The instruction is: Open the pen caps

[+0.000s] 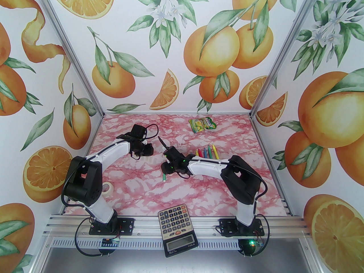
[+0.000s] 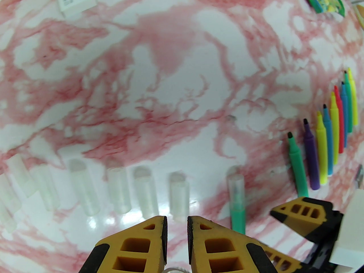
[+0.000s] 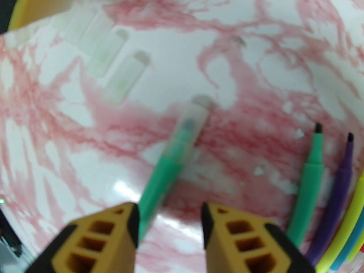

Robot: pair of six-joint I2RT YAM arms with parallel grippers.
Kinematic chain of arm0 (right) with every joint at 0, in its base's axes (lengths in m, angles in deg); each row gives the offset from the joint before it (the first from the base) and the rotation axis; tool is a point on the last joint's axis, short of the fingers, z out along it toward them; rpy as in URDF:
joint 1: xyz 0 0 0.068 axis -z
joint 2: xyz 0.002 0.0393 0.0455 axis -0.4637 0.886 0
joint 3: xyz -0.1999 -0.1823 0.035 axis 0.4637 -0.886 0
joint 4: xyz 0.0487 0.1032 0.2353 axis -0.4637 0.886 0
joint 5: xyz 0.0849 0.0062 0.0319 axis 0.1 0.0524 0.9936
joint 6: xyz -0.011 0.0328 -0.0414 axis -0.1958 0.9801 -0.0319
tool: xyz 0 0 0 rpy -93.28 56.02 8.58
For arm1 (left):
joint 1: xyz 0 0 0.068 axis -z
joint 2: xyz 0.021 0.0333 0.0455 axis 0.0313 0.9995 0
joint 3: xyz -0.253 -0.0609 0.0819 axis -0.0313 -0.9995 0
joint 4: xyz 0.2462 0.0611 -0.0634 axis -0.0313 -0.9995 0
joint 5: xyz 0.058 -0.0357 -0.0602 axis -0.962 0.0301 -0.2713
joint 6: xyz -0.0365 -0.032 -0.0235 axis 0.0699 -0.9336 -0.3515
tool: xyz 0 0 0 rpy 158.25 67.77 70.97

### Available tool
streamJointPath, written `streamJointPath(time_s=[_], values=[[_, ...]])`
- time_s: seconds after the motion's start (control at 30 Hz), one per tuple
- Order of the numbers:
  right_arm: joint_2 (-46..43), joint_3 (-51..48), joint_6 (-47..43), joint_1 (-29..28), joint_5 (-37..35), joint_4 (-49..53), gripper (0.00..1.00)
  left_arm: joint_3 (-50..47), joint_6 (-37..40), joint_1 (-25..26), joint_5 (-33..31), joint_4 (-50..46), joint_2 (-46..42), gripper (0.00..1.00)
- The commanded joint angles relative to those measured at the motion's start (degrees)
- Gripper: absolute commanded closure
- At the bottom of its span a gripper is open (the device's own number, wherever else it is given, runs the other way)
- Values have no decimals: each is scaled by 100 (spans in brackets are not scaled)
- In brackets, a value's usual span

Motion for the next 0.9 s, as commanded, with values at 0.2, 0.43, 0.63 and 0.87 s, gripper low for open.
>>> streamJointPath(time_s=[0.2, 0.43, 0.63, 0.87], values=[[516, 304, 179, -73, -2, -15, 56, -52, -56, 17, 408, 319, 172, 100], [565, 409, 87, -125, -692, 509, 64, 24, -8, 120, 460, 216, 304, 100], [270, -32, 181, 34, -848, 582, 68, 215, -16, 427, 141, -40, 526, 100], [-56, -500, 235, 240, -788, 457, 68, 455, -90, 704, -122, -160, 796, 96]])
